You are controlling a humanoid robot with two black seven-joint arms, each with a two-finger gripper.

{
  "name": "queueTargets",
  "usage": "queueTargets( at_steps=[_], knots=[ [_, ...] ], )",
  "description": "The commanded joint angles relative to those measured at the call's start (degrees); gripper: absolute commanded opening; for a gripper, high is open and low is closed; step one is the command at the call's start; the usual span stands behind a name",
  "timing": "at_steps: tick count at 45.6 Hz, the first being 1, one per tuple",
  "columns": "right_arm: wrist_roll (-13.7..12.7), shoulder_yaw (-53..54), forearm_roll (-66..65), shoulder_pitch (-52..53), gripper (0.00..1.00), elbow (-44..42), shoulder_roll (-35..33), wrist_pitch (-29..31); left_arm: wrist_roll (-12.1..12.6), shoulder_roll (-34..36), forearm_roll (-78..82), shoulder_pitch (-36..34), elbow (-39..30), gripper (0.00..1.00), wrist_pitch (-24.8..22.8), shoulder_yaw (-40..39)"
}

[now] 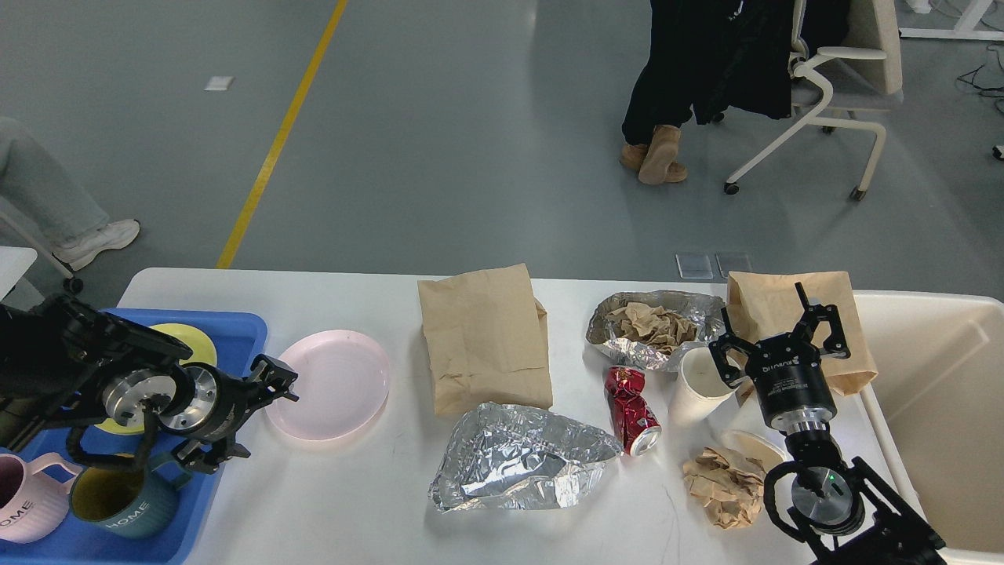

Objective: Tidy desktop
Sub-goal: 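Grasp the pink plate edge with the left gripper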

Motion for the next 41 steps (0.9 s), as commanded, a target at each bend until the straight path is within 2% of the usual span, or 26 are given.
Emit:
queueTargets(
  at_steps=[1,18,23,29,41],
  knots=[
    [0.0,0.0,0.03,0.0,1.0,0.01,0.0,0.0,-0.4,0.66,3.43,4.58,3.72,0.96,3.38,-3.14],
    [0.0,0.0,0.03,0.0,1.0,-0.08,0.0,0.0,0.13,-0.13,4.4,8.36,9.7,0.95,3.91,-8.06],
    [0.0,0.0,0.03,0.0,1.0,0.01,0.0,0.0,0.22,-0.31,4.4,10.56,11.54,0.93,4.17,-9.73],
    [0.0,0.0,0.03,0.0,1.0,0.01,0.0,0.0,0.04,-0.31,7.38,11.0,12.25,0.87,4.08,-10.87],
    [0.0,0.0,0.03,0.0,1.0,0.01,0.0,0.0,0.48,-0.66,12.05,12.85,12.6,0.64,3.38,-14.74]
  ],
)
